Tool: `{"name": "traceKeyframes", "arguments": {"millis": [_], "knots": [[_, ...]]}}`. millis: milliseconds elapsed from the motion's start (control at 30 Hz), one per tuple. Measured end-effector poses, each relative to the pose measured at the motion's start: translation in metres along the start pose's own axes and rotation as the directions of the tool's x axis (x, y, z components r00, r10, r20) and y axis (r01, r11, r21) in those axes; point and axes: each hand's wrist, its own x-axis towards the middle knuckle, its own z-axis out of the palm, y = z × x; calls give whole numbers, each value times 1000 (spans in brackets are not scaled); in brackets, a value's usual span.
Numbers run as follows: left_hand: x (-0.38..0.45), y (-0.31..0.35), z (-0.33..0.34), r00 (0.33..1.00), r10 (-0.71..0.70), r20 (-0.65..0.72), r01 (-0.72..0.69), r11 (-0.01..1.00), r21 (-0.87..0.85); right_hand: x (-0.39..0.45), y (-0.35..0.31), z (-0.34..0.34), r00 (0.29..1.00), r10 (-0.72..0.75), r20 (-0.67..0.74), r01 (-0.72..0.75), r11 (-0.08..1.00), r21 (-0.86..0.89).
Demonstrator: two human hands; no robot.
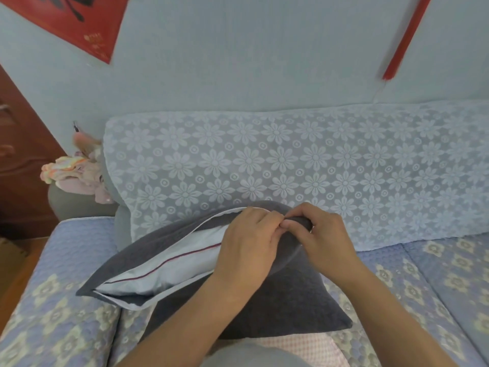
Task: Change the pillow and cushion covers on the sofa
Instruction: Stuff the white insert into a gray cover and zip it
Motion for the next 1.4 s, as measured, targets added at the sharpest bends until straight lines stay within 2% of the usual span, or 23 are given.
{"name": "traceKeyframes", "arguments": {"millis": [67,100,200,300,333,367,433,500,567,667,867,1033,1300,1400], "knots": [[-2,5,-3,995,-95,7,95,993,-67,0,2,-3,999,28,24,-27,1000,-14],[-2,9,-5,981,-189,39,192,972,-137,-1,2,-4,999,42,29,-41,999,-18],[-1,14,-12,865,-454,212,501,801,-328,-4,4,-4,997,68,29,-67,997,-33],[1,15,-17,779,-510,364,624,684,-377,-9,2,-3,998,48,38,-46,997,-58],[2,17,-19,771,-505,388,631,686,-362,-10,1,-3,999,29,46,-26,997,-73],[2,17,-20,782,-489,387,610,729,-310,-11,1,-3,998,8,57,-3,996,-87],[3,20,-23,833,-419,361,482,870,-102,-11,-2,-3,996,-34,78,42,993,-109],[5,26,-28,865,-360,349,365,929,52,-11,-4,-3,994,-64,86,76,988,-135],[9,31,-30,852,-385,353,400,916,35,-11,-6,-4,994,-89,62,98,982,-160],[14,30,-31,772,-494,399,563,823,-71,-10,-6,-4,996,-84,-11,81,983,-163],[6,18,-39,781,-482,398,486,869,98,-16,1,-2,997,24,-76,-34,991,-128],[5,4,-34,732,-529,429,545,833,95,-10,6,-6,986,75,-150,-89,992,-88],[7,-3,-18,742,-521,422,512,846,146,-3,17,-13,954,230,-192,-231,973,16],[5,-12,-13,726,-548,417,525,832,178,1,25,-17,946,248,-210,-256,966,-12]]}}
